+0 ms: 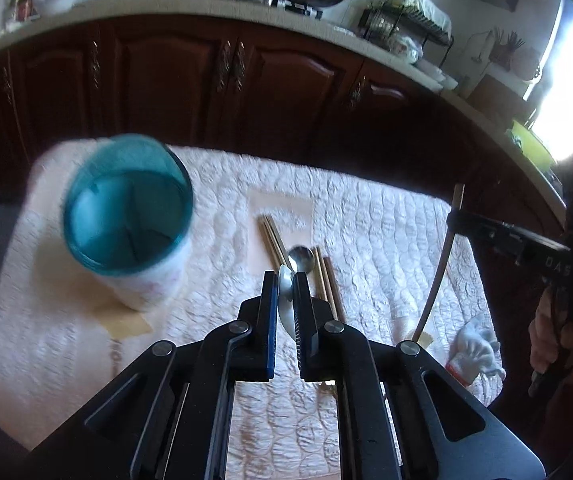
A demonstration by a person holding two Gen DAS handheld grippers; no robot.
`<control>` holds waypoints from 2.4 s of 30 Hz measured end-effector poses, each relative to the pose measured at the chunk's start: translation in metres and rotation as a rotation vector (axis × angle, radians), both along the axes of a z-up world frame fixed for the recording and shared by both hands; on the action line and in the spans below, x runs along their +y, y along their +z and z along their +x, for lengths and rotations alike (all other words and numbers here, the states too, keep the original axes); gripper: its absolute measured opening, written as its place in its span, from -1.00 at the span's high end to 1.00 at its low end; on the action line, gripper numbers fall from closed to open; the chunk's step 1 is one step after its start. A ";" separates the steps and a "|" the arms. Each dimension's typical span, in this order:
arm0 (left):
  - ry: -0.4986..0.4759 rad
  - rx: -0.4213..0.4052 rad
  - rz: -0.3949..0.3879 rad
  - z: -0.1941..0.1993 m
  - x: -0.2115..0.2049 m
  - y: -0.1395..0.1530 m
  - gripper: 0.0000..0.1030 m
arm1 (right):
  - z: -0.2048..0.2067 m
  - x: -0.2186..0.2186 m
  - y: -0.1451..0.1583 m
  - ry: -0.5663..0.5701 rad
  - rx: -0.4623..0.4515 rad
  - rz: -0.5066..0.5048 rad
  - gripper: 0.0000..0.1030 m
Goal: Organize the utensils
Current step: 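Lift and carry the spoon and chopstick above the floral cup with both tools, then open the left tool dropping the spoon into the cup while the right tool releases the chopstick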
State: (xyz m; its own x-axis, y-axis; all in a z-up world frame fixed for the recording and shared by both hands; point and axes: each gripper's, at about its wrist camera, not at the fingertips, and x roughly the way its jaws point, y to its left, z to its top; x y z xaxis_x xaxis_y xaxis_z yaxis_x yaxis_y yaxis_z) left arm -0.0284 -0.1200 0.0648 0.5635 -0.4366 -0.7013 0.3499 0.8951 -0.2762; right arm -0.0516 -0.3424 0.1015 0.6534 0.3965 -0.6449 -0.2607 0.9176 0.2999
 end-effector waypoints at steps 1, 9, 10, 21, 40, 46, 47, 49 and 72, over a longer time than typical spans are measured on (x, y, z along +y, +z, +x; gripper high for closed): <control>0.004 -0.010 0.000 0.000 0.004 0.004 0.88 | 0.001 0.007 0.008 0.012 -0.019 -0.002 0.87; 0.097 -0.111 0.007 0.010 0.050 0.057 0.88 | 0.016 0.050 0.059 0.057 -0.126 0.022 0.87; 0.113 -0.125 0.010 0.013 0.058 0.065 0.88 | 0.020 0.056 0.064 0.060 -0.135 0.029 0.87; 0.237 -0.237 0.137 0.049 0.093 0.085 0.88 | 0.065 0.110 0.109 0.053 -0.243 0.079 0.87; 0.254 -0.158 0.291 0.106 0.090 0.004 0.88 | 0.141 0.186 0.038 0.056 -0.266 -0.019 0.87; 0.263 -0.127 0.282 0.110 0.088 -0.012 0.88 | 0.147 0.190 0.000 0.094 -0.176 -0.032 0.87; 0.265 -0.124 0.279 0.111 0.088 -0.014 0.88 | 0.148 0.189 -0.004 0.093 -0.169 -0.029 0.87; 0.266 -0.120 0.277 0.111 0.086 -0.015 0.88 | 0.147 0.185 -0.005 0.083 -0.172 -0.019 0.87; 0.308 -0.122 0.262 0.089 0.083 -0.015 0.24 | 0.122 0.150 -0.017 0.052 -0.052 0.016 0.14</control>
